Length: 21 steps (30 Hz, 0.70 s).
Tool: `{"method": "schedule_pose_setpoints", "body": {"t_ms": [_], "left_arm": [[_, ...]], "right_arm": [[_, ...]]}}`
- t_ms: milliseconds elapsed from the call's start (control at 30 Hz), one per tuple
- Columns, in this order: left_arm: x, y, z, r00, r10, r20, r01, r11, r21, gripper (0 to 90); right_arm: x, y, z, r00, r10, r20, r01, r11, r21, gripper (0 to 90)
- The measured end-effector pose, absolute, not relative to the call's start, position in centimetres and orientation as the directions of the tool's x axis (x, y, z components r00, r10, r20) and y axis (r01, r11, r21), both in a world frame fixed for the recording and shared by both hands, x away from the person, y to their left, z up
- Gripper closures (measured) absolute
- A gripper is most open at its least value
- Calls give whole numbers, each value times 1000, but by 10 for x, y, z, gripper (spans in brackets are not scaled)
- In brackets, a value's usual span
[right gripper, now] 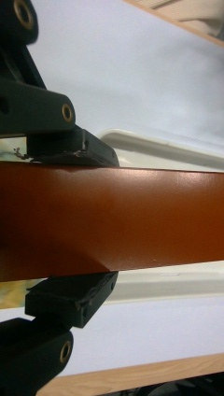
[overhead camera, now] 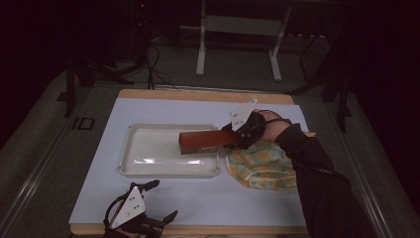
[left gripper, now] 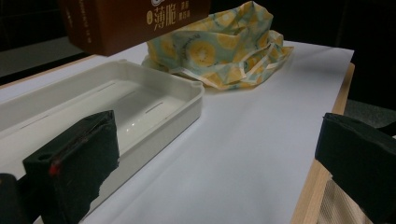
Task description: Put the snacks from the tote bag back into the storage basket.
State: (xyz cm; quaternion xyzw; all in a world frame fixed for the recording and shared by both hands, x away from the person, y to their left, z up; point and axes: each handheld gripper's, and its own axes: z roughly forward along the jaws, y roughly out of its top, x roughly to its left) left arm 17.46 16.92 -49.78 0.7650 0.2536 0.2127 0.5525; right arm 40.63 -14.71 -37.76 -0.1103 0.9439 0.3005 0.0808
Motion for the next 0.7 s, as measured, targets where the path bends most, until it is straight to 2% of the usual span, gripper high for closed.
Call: {"method": "schedule_pose_setpoints", "body": {"t_ms": [267, 533, 700], "left_arm": [[171, 172, -498, 775, 630, 48, 154, -262, 953, 0], [168, 174, -497, 768, 638, 51, 152, -259, 954, 0], [167, 174, -497, 767, 640, 49, 153, -255, 955, 0]], "right_arm": [[408, -125, -376, -964, -162, -212, -257, 779, 572, 426], [402, -97, -372, -953, -198, -231, -299, 749, 591, 426], [400, -88, -380, -951, -203, -232, -305, 737, 603, 426]]}}
